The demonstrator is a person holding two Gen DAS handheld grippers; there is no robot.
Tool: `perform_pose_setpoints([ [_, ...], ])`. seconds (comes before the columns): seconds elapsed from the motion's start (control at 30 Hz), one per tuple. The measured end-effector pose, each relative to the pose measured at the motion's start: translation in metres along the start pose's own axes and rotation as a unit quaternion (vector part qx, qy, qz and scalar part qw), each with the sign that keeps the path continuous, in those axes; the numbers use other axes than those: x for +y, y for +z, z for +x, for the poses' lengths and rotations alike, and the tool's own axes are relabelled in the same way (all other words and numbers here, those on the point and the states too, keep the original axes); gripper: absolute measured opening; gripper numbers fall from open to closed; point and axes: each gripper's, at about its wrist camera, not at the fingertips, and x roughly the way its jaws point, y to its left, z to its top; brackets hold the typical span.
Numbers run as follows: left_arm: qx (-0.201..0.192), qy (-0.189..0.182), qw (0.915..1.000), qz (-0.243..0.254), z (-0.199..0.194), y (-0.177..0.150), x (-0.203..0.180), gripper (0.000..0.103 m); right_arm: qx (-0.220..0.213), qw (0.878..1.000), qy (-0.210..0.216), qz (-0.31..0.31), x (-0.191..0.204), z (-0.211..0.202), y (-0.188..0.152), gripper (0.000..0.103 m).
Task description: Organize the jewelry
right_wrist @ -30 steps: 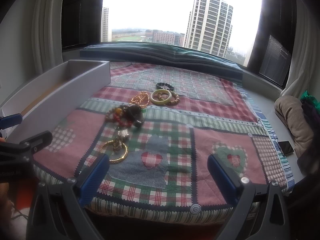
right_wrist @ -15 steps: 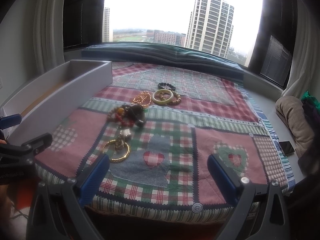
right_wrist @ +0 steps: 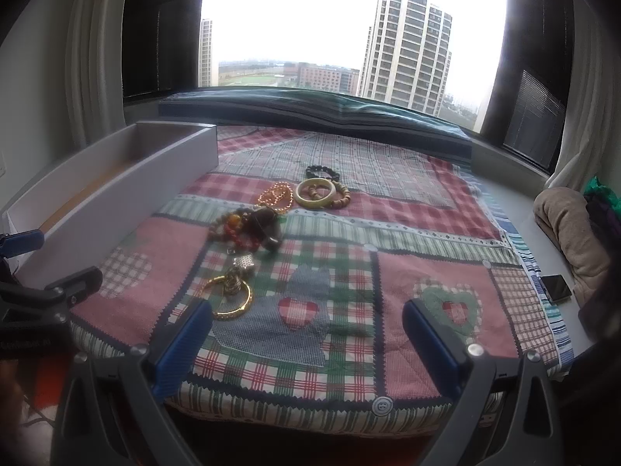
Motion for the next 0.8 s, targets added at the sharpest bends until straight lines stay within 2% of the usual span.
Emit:
perform_pose_setpoints([
  [0.3,0.009,-0.023,0.9997,0.001,0.005,-0.003,-0.006,0.103,0.009,1.0,0.001,0.015,-0.005,0.006,-0.003,0.1],
  [0.8,0.019,-0.029,0.9993,0.014,0.014,-0.005,-0.013,0.103,0.013,1.0,0.016,0.019,-0.006,0.011,-0.006,0.1],
])
